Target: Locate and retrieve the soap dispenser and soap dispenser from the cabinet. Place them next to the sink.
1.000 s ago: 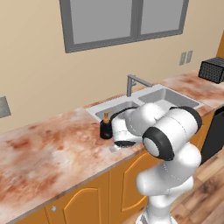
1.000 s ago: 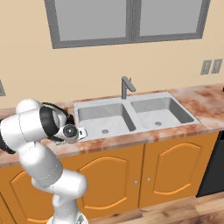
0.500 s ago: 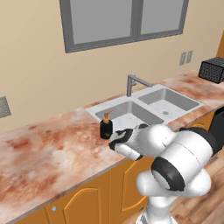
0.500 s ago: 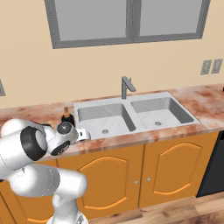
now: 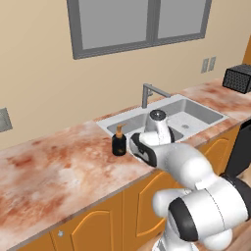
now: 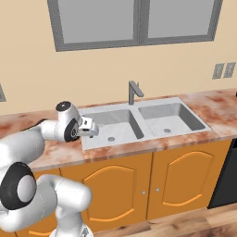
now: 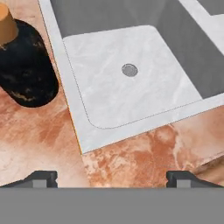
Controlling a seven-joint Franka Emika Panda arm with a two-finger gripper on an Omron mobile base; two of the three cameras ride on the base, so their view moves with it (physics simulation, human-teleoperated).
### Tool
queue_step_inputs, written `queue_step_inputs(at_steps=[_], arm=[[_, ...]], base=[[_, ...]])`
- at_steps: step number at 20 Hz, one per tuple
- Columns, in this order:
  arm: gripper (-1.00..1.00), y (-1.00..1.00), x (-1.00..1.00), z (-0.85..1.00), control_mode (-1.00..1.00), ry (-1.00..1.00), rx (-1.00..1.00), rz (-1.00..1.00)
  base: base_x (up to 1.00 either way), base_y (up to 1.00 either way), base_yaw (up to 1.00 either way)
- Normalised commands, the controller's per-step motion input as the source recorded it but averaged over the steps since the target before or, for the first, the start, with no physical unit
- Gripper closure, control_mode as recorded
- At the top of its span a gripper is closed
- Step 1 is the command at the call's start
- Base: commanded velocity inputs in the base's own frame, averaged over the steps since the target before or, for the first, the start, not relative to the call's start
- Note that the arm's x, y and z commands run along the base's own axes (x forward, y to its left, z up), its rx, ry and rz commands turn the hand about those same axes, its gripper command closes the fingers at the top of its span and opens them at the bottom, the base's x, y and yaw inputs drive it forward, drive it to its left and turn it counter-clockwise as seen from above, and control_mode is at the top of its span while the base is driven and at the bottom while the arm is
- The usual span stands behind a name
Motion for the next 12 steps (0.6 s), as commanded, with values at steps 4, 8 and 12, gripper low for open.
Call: queue_step_inputs(at_steps=[4, 8, 12], arm=[[-1.00, -0.37, -0.06, 0.63, -1.00, 0.23, 0.01, -0.22], [-1.00, -0.34, -0.20, 0.51, -1.00, 0.20, 0.00, -0.20], [-1.00, -0.08, -0.30, 0.00, -1.00, -0.07, 0.04, -0.10]], base=[[0.00, 0.00, 0.00], [0.00, 0.00, 0.00], [0.00, 0.00, 0.00]])
